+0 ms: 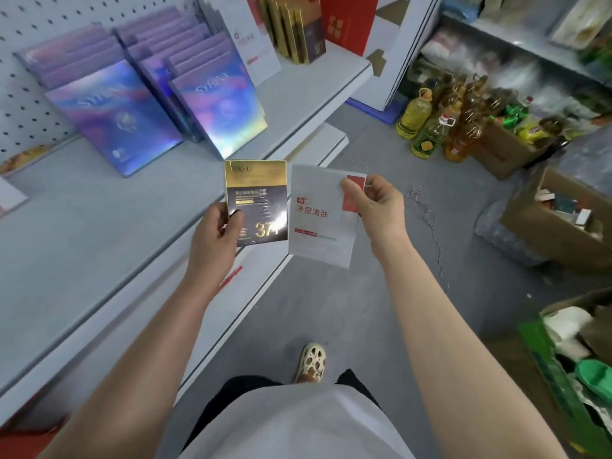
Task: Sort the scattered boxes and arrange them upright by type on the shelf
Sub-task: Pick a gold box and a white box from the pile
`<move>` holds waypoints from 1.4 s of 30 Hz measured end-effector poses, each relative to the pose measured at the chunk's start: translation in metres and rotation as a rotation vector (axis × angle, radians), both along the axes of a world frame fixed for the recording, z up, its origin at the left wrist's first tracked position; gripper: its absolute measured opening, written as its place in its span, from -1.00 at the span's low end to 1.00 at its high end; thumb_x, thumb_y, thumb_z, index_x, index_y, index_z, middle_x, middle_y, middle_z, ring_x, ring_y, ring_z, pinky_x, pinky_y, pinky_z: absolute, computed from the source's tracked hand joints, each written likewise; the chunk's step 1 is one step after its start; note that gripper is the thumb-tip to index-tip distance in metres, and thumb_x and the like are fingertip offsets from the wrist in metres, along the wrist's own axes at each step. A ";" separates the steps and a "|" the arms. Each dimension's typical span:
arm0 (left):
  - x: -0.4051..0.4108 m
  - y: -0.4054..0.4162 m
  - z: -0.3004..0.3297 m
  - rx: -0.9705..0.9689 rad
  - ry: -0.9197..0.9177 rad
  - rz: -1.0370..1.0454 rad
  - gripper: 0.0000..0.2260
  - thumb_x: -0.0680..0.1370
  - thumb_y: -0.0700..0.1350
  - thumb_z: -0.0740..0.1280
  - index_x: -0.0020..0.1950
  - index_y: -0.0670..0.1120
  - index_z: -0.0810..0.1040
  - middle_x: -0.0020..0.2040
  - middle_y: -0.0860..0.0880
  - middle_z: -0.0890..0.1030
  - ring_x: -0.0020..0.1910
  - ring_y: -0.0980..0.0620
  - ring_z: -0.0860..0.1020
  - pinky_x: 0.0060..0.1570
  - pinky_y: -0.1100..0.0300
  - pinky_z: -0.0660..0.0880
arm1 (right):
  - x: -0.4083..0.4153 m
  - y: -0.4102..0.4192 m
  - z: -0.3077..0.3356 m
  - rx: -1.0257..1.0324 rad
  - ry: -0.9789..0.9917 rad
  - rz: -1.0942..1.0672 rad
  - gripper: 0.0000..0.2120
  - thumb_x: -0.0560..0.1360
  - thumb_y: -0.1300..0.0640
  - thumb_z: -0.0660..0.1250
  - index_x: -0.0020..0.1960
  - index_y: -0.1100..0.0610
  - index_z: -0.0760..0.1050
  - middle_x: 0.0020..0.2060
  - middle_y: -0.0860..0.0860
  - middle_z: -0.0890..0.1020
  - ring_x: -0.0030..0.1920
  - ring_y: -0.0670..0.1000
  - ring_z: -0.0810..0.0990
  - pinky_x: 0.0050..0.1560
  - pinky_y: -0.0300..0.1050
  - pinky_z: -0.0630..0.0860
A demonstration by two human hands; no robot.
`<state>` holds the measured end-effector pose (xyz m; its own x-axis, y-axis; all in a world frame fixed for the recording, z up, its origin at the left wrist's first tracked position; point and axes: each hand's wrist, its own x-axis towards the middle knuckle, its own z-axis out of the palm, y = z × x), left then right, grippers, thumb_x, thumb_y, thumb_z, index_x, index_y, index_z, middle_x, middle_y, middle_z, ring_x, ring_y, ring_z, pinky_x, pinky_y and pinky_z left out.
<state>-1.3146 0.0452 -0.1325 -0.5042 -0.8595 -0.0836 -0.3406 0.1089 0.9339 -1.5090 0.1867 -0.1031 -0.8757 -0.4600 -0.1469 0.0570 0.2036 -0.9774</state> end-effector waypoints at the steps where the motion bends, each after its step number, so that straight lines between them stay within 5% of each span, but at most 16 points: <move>1: -0.015 -0.001 -0.001 -0.012 -0.002 0.015 -0.97 0.63 -0.08 0.24 0.05 0.04 0.45 -0.14 0.21 0.54 -0.24 0.42 0.50 -0.21 0.37 0.39 | -0.019 -0.005 0.001 0.006 0.007 0.023 -0.89 0.51 0.06 0.45 -0.02 0.08 0.62 -0.18 0.04 0.73 -0.14 0.06 0.72 -0.10 -0.01 0.67; 3: -0.043 -0.005 -0.001 -0.021 0.003 0.044 -0.94 0.63 -0.08 0.24 0.09 0.00 0.44 -0.13 0.21 0.53 -0.24 0.42 0.49 -0.28 0.50 0.35 | -0.055 -0.017 0.002 0.013 0.020 0.055 -0.91 0.49 0.04 0.47 -0.05 0.04 0.62 -0.19 0.04 0.73 -0.12 0.08 0.72 -0.02 0.08 0.67; 6: -0.077 -0.018 -0.002 -0.033 -0.024 0.084 -0.92 0.63 -0.06 0.24 0.10 -0.01 0.44 -0.11 0.16 0.53 -0.16 0.24 0.51 -0.21 0.39 0.39 | -0.100 -0.040 0.003 0.020 0.041 0.090 -0.89 0.47 0.02 0.48 -0.06 0.04 0.63 -0.17 0.08 0.73 -0.09 0.13 0.71 0.02 0.19 0.64; 10: -0.119 -0.048 -0.001 -0.031 -0.016 0.136 -0.92 0.62 -0.06 0.25 0.11 0.02 0.44 -0.02 0.04 0.56 -0.05 0.05 0.53 -0.08 0.20 0.44 | -0.154 -0.081 0.005 0.005 0.054 0.158 -0.89 0.50 0.06 0.47 -0.04 0.09 0.63 -0.13 0.13 0.72 -0.15 0.06 0.69 -0.01 0.10 0.64; 15: -0.164 -0.094 0.000 -0.085 -0.010 0.174 -0.87 0.62 -0.09 0.26 0.11 -0.11 0.49 -0.02 -0.03 0.57 -0.06 0.02 0.52 -0.11 0.26 0.39 | -0.214 -0.147 0.019 -0.042 0.109 0.262 -0.92 0.54 0.09 0.42 -0.01 0.09 0.58 -0.17 -0.01 0.72 -0.16 -0.06 0.70 -0.16 -0.20 0.59; 19: -0.191 -0.122 0.009 -0.086 -0.007 0.171 -0.93 0.61 -0.08 0.28 0.08 -0.03 0.45 -0.04 0.01 0.57 -0.06 0.05 0.51 -0.13 0.47 0.37 | -0.254 -0.202 0.034 -0.030 0.160 0.366 -0.91 0.54 0.07 0.42 -0.01 0.08 0.58 -0.20 -0.04 0.71 -0.16 -0.06 0.68 -0.10 -0.10 0.61; 23: -0.216 -0.143 0.010 -0.075 0.021 0.197 -0.62 0.48 0.20 0.23 0.16 -0.01 0.49 0.05 0.00 0.62 0.04 -0.04 0.58 0.12 0.06 0.49 | -0.283 -0.260 0.044 -0.026 0.226 0.469 -0.89 0.54 0.06 0.42 -0.05 0.09 0.55 -0.28 -0.09 0.63 -0.28 -0.17 0.58 -0.24 -0.30 0.50; 27: -0.240 -0.153 0.013 -0.088 0.026 0.273 -0.54 0.45 0.25 0.19 0.14 -0.06 0.51 0.00 -0.01 0.63 0.00 -0.07 0.58 0.10 -0.05 0.51 | -0.309 -0.320 0.043 0.007 0.237 0.608 -0.83 0.52 0.07 0.45 -0.01 0.17 0.57 -0.25 -0.08 0.64 -0.28 -0.20 0.59 -0.30 -0.36 0.47; 32: -0.274 -0.162 0.009 -0.066 -0.011 0.400 -0.73 0.47 0.20 0.22 0.08 0.11 0.48 -0.04 0.05 0.65 -0.03 0.02 0.61 0.09 -0.04 0.53 | -0.337 -0.389 0.029 -0.014 0.156 0.804 -0.84 0.51 0.09 0.46 0.05 0.03 0.54 0.02 0.09 0.69 0.05 0.12 0.69 -0.07 0.01 0.66; 35: -0.297 -0.158 0.006 -0.043 -0.004 0.522 -0.69 0.46 0.23 0.21 0.10 0.10 0.48 -0.05 0.07 0.65 -0.04 0.03 0.62 0.07 -0.08 0.54 | -0.351 -0.421 0.023 0.006 0.144 0.930 -0.78 0.50 0.02 0.46 0.11 0.00 0.54 0.05 0.04 0.69 0.06 0.08 0.69 0.03 0.14 0.65; 42: -0.342 -0.148 0.007 -0.060 0.002 0.698 -0.80 0.51 0.10 0.25 0.07 0.08 0.49 -0.09 0.03 0.63 -0.10 0.00 0.58 -0.02 0.13 0.49 | -0.364 -0.470 0.021 0.036 0.378 1.143 -0.71 0.47 0.09 0.49 0.12 -0.09 0.50 0.09 -0.04 0.64 0.10 0.00 0.62 0.12 -0.01 0.60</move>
<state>-1.6569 -0.1026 -0.1260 0.1678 -0.9855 -0.0254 -0.3478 -0.0833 0.9339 -1.8730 -0.2831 -0.0819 0.0445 -0.9990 0.0023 -0.4634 -0.0227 -0.8859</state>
